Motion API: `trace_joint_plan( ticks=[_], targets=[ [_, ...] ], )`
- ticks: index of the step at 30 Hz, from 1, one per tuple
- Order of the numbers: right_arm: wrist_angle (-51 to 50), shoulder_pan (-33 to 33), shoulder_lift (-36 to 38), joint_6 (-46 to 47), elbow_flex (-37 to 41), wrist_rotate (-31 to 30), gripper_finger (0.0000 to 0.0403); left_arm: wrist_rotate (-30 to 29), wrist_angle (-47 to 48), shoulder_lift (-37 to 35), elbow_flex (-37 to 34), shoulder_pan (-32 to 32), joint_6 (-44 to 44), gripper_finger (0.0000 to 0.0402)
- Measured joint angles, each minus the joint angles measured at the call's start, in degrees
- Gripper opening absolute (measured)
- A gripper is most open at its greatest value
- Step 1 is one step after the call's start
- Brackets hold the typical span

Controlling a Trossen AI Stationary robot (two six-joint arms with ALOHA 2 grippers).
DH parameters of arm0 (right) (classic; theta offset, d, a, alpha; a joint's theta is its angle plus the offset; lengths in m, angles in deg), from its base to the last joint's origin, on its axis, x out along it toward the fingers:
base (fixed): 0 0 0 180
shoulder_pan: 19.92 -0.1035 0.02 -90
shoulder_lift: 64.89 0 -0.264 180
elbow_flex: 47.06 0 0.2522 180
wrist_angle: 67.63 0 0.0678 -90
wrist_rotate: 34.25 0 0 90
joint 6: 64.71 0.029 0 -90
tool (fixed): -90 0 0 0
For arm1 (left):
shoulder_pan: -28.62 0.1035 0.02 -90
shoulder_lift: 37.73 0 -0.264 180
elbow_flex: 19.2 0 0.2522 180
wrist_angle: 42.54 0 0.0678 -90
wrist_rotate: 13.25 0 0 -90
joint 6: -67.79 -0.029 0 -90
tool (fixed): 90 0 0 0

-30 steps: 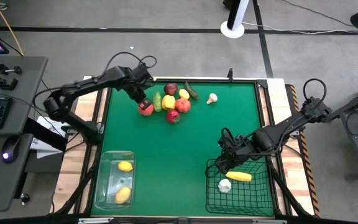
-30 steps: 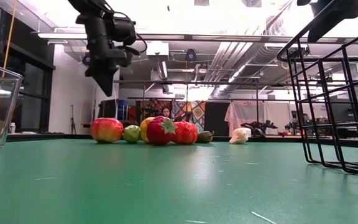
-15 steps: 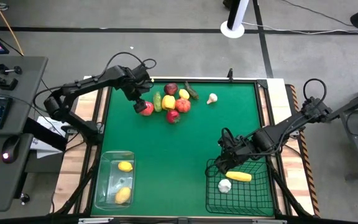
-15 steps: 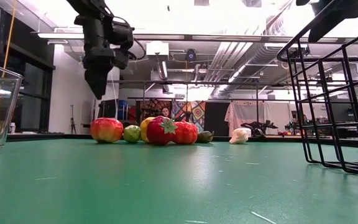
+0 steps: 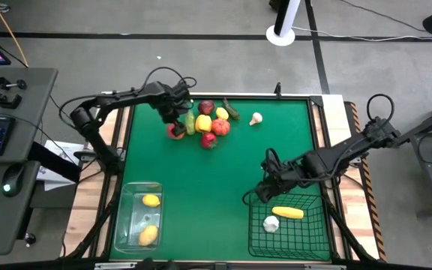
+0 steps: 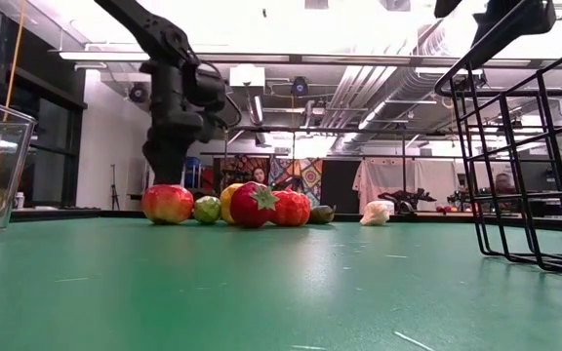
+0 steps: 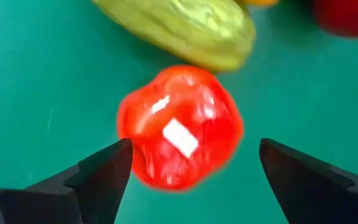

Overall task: Sort produce into baskets
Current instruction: Put the bottom apple into the transparent bin

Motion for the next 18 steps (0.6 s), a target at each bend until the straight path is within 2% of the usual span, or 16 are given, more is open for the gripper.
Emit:
trace_joint_plan(
  ticks=[10,18],
  targets=[
    [-0.01,0.42,0.0,-0.42,0.0,0.0,0.0337,-2.2,-2.26,5.48,0.39,-0.19,1.61,0.0338],
    [-0.08,0.42,0.0,-1.47,0.0,-0.02,0.0337,-3.81,-1.9,6.67,0.41,-0.92,2.61,0.0338]
  ],
)
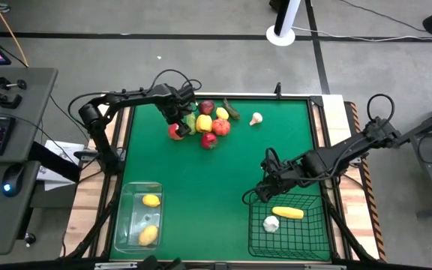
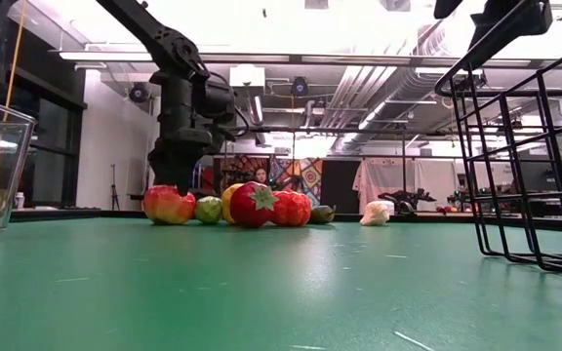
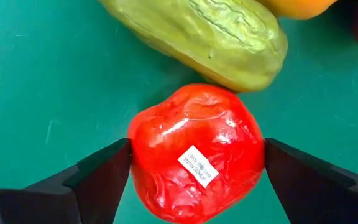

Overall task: Sort produce into baskets
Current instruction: Put the bottom apple into the transparent bin

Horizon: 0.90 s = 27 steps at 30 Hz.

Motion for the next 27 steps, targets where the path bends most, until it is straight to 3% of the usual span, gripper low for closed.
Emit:
trace_joint_plan(
  ticks=[4,10,23,27],
  targets=[
    [-0.43,-0.02,0.0,-0.04,0.0,-0.02,0.0337,-0.61,0.22,-0.89,-0.27,0.02,0.01,0.0315],
    [-0.48,-0.02,0.0,-0.04,0.0,-0.02,0.0337,-1.78,1.46,-3.96,-0.63,0.11,-0.06,0.0213],
    [-0.4,-0.02,0.0,0.12,0.0,-0.02,0.0337,-1.11,4.5,-5.91,-0.59,-0.56,0.25,0.0195],
    [-0.17,-0.02,0.0,-0.02,0.0,-0.02,0.0337,-0.51,5.8,-9.66,-0.54,-0.92,0.38,0.0189]
  ],
)
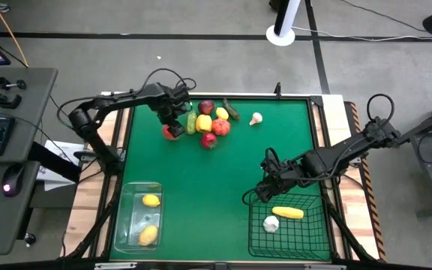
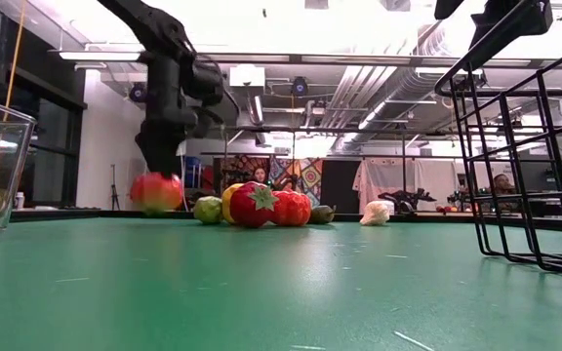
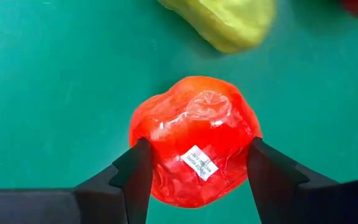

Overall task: Sort produce into baskets
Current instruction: Put the bottom apple into the transparent bin

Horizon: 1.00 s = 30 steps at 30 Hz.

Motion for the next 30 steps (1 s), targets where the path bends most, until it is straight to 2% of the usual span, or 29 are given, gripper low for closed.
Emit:
trace_joint_plan(
  ticks=[4,5,7,8,10,14,17,19,22,24,27,30],
  targets=[
    [0.0,0.3,0.0,-2.55,0.0,-0.07,0.0337,2.49,2.73,-8.18,0.02,-1.34,2.83,0.0181],
    [0.0,0.52,0.0,-3.7,0.0,-0.1,0.0337,3.98,3.32,-10.91,0.02,-2.25,3.82,0.0159],
    [0.0,1.32,0.0,-6.26,0.0,-0.16,0.0337,7.04,4.33,-16.6,0.06,-5.16,6.95,0.0048],
    [-0.02,1.83,0.0,-7.6,0.0,-0.27,0.0337,7.97,4.98,-19.56,0.1,-7.34,9.02,0.0022],
    [0.0,2.93,0.0,-9.87,0.0,-0.68,0.0337,9.16,6.15,-25.19,0.13,-12.69,13.47,0.0001],
    [0.0,5.3,0.0,-12.92,0.0,-0.12,0.0337,9.2,7.75,-34.17,0.13,-26.3,25.53,0.0003],
    [-1.29,6.1,0.0,-13.96,0.0,0.48,0.0337,5.73,7.71,-38.19,0.13,-35.48,34.37,0.0002],
    [-4.17,6.11,0.01,-14.01,0.3,1.71,0.0337,2.01,7.28,-39.8,0.13,-39.44,38.39,0.0],
    [-6.58,6.19,0.0,-13.55,1.48,2.06,0.0337,-4.7,7.22,-40.54,0.13,-42.39,41.39,0.001],
    [-5.43,7.08,0.0,-13.53,1.79,2.4,0.0337,-6.79,7.12,-40.46,0.13,-42.6,41.38,0.0025],
    [-4.13,9.81,-0.01,-13.57,2.83,2.51,0.0337,-6.35,6.15,-39.71,0.13,-41.42,38.93,0.0066],
    [-5.17,14.58,-0.02,-13.13,3.54,2.95,0.0337,-3.96,4.8,-38.72,0.13,-40.34,38.01,0.0126]
  ],
)
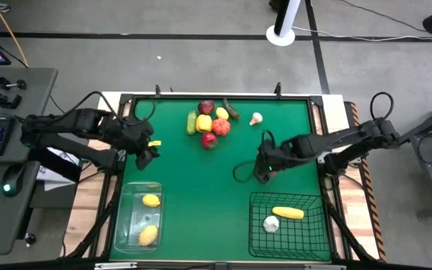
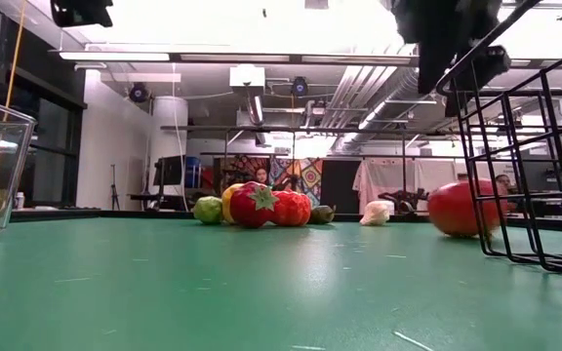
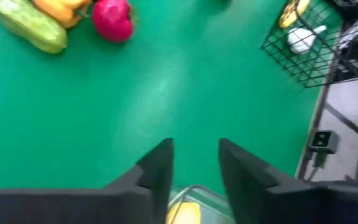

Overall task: Sort produce into baskets
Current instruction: Put the bottom apple into the transparent bin

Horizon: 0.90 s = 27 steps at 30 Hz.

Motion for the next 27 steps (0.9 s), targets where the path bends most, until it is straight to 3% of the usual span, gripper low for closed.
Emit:
trace_joint_plan(
  ticks=[6,11,16,27],
  targets=[
    [-8.48,7.42,0.07,1.93,1.66,2.18,0.0337,3.47,0.08,2.13,0.0,1.04,0.55,0.0248],
    [-9.85,7.85,0.61,3.44,6.9,6.5,0.0337,3.87,0.48,3.97,0.0,1.02,-0.03,0.0305],
    [4.45,7.85,1.75,8.73,14.73,10.73,0.0337,3.86,0.55,5.21,0.0,1.02,-1.05,0.0318],
    [11.54,6.86,1.77,19.76,25.4,10.36,0.0337,0.73,0.1,5.36,0.02,1.04,-1.08,0.0319]
  ],
)
